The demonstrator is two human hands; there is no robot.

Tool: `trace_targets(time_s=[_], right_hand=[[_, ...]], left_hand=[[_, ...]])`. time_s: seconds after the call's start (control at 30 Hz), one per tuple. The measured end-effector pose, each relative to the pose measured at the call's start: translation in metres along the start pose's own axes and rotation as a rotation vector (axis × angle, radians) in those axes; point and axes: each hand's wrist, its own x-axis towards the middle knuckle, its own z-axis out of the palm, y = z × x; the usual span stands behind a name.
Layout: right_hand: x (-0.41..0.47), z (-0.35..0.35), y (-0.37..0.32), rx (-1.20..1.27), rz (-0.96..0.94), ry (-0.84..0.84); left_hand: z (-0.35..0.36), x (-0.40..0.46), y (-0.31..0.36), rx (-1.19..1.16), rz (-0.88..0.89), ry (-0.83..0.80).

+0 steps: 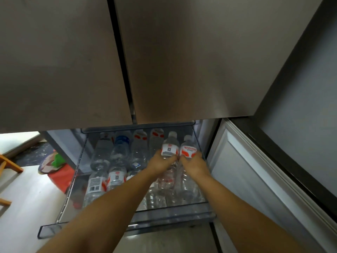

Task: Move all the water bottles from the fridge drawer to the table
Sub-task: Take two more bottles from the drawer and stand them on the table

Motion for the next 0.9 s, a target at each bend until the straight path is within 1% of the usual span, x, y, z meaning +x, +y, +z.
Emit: trace_targets(time_s=[0.03, 0.1, 0.2, 0.23, 0.33, 0.43, 0.5, 0.57, 0.6, 0.67, 0.8, 0.9], right_hand=[[-0.002, -0.004, -0.002, 0.055, -0.002, -0.014], [-0.006, -0.015, -0.006, 0.153, 0.015, -0.039], [-0.018, -0.033, -0.01, 0.334, 0.088, -0.109], [-0.024, -0.039, -0.011, 0.391, 0.113, -0.126], [-0.049, -0.056, -0.013, 0.547, 0.171, -0.154], [-0.074, -0.065, -0.013, 0.689, 0.143, -0.161], [-0.09, -0.065, -0.004, 0.756, 0.162, -0.103], [-0.107, -0.058, 0.009, 0.739, 0.118, -0.045], [-0.118, -0.055, 0.014, 0.706, 0.088, 0.032], [-0.146, -0.047, 0.022, 0.663, 0.103, 0.182], [-0.195, -0.036, 0.052, 0.764, 0.128, 0.425], [-0.239, -0.035, 0.078, 0.632, 0.096, 0.623]], left_hand=[[-0.006, -0.005, 0.004, -0.03, 0.006, -0.021], [-0.019, -0.015, 0.015, -0.11, -0.043, -0.078], [-0.037, -0.031, 0.026, -0.219, -0.178, -0.271], [-0.04, -0.035, 0.029, -0.249, -0.198, -0.336], [-0.046, -0.053, 0.044, -0.326, -0.208, -0.464], [-0.046, -0.07, 0.056, -0.312, -0.155, -0.523], [-0.046, -0.086, 0.059, -0.283, -0.105, -0.578], [-0.046, -0.097, 0.056, -0.247, -0.017, -0.593], [-0.046, -0.103, 0.054, -0.228, 0.022, -0.608], [-0.045, -0.118, 0.047, -0.17, 0.139, -0.664], [-0.023, -0.147, 0.03, 0.064, 0.361, -0.68], [0.006, -0.173, 0.012, 0.149, 0.512, -0.7]])
